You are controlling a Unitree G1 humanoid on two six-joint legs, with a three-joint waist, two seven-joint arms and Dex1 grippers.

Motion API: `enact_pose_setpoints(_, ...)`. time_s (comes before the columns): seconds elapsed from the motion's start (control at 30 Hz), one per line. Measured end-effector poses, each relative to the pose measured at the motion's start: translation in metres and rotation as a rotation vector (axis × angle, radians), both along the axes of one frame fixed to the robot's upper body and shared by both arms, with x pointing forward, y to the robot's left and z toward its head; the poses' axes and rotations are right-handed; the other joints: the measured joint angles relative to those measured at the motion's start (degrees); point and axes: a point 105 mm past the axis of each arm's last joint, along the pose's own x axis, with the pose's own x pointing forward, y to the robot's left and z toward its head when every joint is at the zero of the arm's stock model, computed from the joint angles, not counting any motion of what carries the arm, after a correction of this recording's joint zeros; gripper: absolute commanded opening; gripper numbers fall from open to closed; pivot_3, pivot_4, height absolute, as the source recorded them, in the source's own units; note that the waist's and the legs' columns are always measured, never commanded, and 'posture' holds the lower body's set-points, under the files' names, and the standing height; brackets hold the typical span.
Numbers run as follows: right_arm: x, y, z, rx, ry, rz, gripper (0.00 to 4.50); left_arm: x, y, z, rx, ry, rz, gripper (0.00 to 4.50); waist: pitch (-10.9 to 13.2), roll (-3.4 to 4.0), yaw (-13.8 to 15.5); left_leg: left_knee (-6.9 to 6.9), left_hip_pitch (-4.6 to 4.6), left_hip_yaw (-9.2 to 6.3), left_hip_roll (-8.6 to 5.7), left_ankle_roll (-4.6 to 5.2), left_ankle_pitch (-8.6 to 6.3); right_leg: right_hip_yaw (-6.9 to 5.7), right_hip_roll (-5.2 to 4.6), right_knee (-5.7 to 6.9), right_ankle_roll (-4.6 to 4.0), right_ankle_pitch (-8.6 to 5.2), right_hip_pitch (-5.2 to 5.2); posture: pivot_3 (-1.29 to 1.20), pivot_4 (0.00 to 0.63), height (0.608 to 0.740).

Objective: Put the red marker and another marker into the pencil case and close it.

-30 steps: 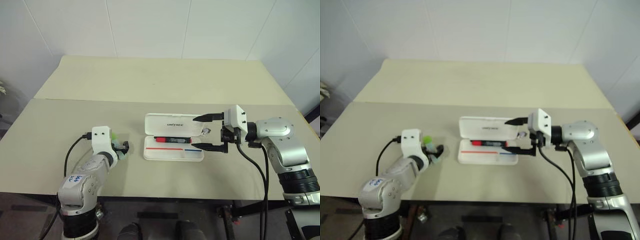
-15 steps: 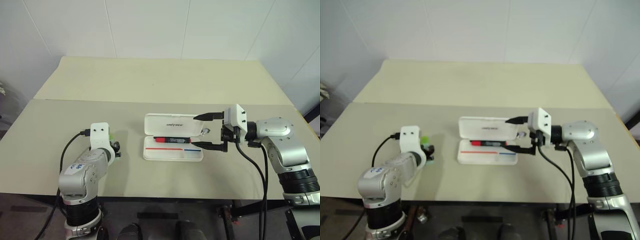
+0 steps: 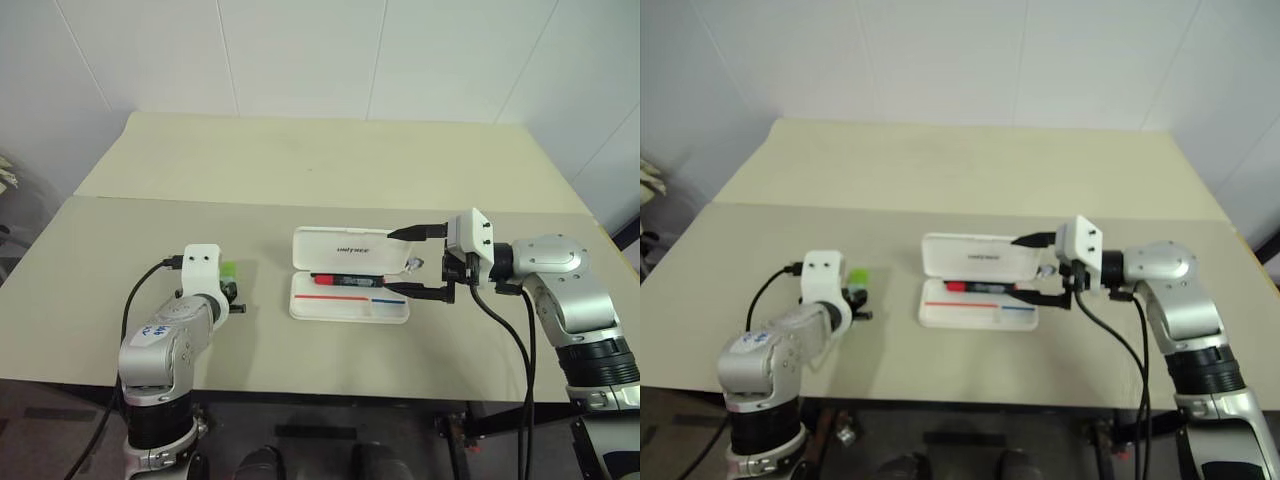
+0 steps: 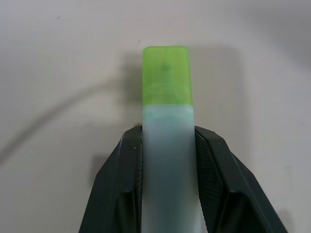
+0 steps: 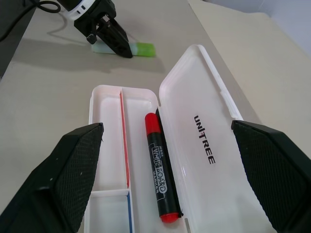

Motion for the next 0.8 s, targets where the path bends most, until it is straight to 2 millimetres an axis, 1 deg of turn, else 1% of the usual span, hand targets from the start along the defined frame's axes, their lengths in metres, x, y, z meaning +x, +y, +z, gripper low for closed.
enact_pose_setpoints(0.1,-0.003,-0.007,-0.002,0.003,0.023,-0.001,4.5,0.006,0.001,0.013,-0.033,-0.079,-0.074,1.07,0.0,-0.01,-0.1,-0.03,-0.03,0.0,0.01,0.04,0.0,-0.02,0.02,-0.09,-0.01,0.0,0.01,0.0,0.15,0.74)
enact_pose_setpoints(0.17,-0.008,-0.011,-0.004,0.036,0.055,0.008,4.5,0.009,0.003,0.033,-0.02,-0.177,-0.156,1.07,0.0,-0.01,-0.1,-0.14,-0.05,0.0,0.04,0.02,-0.01,-0.06,0.03,-0.18,-0.04,-0.02,-0.01,0.0,0.15,0.74)
enact_pose_setpoints(0.23,-0.014,-0.016,-0.005,0.059,0.082,0.021,4.5,0.01,0.001,0.056,-0.013,-0.284,-0.266,1.07,0.0,0.0,-0.1,-0.29,-0.04,0.04,0.06,0.0,-0.01,-0.07,0.04,-0.31,-0.06,-0.03,-0.01,0.0,0.15,0.74)
enact_pose_setpoints(0.27,-0.016,-0.02,-0.005,0.063,0.094,0.017,4.5,0.009,-0.002,0.068,-0.024,-0.337,-0.332,1.07,0.0,0.0,-0.1,-0.34,-0.05,0.04,0.07,0.0,-0.01,-0.07,0.04,-0.39,-0.06,-0.03,-0.01,0.0,0.15,0.74)
enact_pose_setpoints(0.33,-0.018,-0.028,-0.006,0.072,0.125,-0.006,4.5,0.006,-0.01,0.086,-0.055,-0.406,-0.44,1.07,0.0,0.0,-0.1,-0.36,-0.08,0.05,0.09,0.02,-0.03,-0.08,0.03,-0.49,-0.06,-0.03,0.0,0.0,0.15,0.74)
enact_pose_setpoints(0.43,-0.025,-0.036,-0.008,0.128,0.199,-0.026,4.5,0.001,-0.019,0.105,-0.085,-0.467,-0.597,1.07,0.0,0.0,-0.1,-0.37,-0.11,0.05,0.08,0.04,-0.05,-0.08,0.03,-0.57,-0.06,-0.03,0.0,0.0,0.15,0.74)
enact_pose_setpoints(0.53,-0.029,-0.043,-0.014,0.188,0.271,-0.05,4.5,-0.006,-0.028,0.124,-0.058,-0.516,-0.762,1.07,0.0,0.0,0.0,-0.35,-0.13,0.07,0.06,0.05,-0.06,-0.08,0.04,-0.58,-0.05,-0.03,0.01,0.0,0.15,0.74)
enact_pose_setpoints(0.6,-0.034,-0.047,-0.018,0.218,0.308,-0.068,4.5,-0.01,-0.038,0.134,-0.036,-0.548,-0.855,1.07,0.0,0.0,0.0,-0.33,-0.11,0.07,0.04,0.08,-0.07,-0.08,0.04,-0.57,-0.05,-0.02,0.03,0.0,0.15,0.74)
enact_pose_setpoints(0.67,-0.039,-0.048,-0.019,0.244,0.331,-0.072,4.5,-0.012,-0.048,0.139,-0.044,-0.569,-0.931,1.07,0.0,0.0,0.0,-0.31,-0.1,0.07,0.04,0.1,-0.07,-0.06,0.05,-0.55,-0.03,-0.02,0.04,0.0,0.15,0.74)
enact_pose_setpoints(0.73,-0.046,-0.05,-0.021,0.263,0.346,-0.071,4.5,-0.015,-0.058,0.14,-0.053,-0.575,-1.009,1.07,0.0,0.0,0.0,-0.31,-0.1,0.07,0.04,0.1,-0.07,-0.07,0.06,-0.55,-0.03,-0.02,0.04,0.0,0.15,0.74)
enact_pose_setpoints(0.8,-0.054,-0.05,-0.031,0.262,0.383,-0.074,4.5,-0.018,-0.067,0.136,-0.061,-0.557,-1.084,1.07,0.0,0.0,0.0,-0.31,-0.1,0.06,0.05,0.1,-0.07,-0.07,0.11,-0.55,-0.02,-0.02,0.04,0.0,0.15,0.74)
